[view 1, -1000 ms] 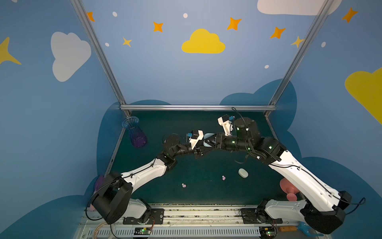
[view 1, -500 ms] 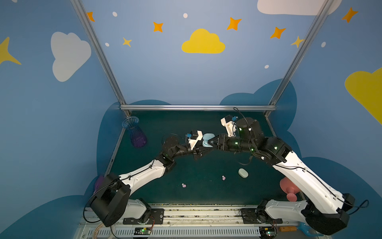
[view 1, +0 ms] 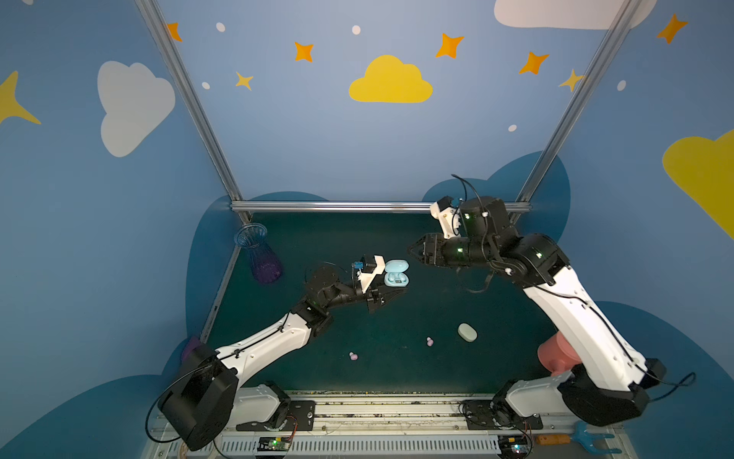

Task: Insert wireless bluetooth earbuds into charging case
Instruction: Insert the wireless bluetooth earbud into the charging case, then close the charging case.

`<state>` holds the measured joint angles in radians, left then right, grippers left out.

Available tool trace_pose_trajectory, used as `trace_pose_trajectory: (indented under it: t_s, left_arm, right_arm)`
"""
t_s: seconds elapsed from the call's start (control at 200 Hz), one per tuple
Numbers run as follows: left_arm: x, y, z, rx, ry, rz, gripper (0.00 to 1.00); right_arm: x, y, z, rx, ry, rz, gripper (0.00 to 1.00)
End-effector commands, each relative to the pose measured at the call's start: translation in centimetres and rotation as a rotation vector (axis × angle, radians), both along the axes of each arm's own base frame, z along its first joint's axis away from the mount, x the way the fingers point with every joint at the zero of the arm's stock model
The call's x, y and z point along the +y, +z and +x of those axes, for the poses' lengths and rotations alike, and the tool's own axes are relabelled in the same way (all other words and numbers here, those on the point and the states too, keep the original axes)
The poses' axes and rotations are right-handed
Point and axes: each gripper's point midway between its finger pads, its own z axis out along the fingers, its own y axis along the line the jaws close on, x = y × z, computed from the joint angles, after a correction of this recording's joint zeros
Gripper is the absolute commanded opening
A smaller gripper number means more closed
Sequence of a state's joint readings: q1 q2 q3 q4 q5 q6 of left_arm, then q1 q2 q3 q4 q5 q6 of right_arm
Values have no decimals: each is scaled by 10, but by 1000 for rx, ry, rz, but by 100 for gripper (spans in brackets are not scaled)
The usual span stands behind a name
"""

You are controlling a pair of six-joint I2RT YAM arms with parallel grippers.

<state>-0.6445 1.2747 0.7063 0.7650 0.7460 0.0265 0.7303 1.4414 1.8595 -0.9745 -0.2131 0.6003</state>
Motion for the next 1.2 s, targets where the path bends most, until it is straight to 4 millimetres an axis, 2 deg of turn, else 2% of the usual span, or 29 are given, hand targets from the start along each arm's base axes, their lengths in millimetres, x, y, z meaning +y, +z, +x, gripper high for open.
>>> trace_pose_trajectory:
  t_s: [0.0, 0.255, 0.716, 0.991, 1.076, 1.197]
  left_arm:
    - [0, 5, -6, -26, -5, -7, 16]
    - [1, 7, -6, -32, -2, -10, 16]
    - [3, 12, -7, -41, 6, -18, 15]
    - [3, 13, -6, -40, 13, -20, 16]
    - [2, 11, -6, -39, 11, -16, 15]
    - [2, 8, -5, -29, 9, -9, 15]
  right_arm:
    - [8, 3, -5, 9, 76, -12, 44]
    - [19, -9, -17, 78, 129, -1, 43]
    - [18, -26, -52, 166, 168, -15, 42]
    - [10, -59, -67, 220, 137, -98, 42]
    - [7, -60, -65, 205, 111, -114, 45]
    - [-2, -48, -56, 121, 56, -141, 56]
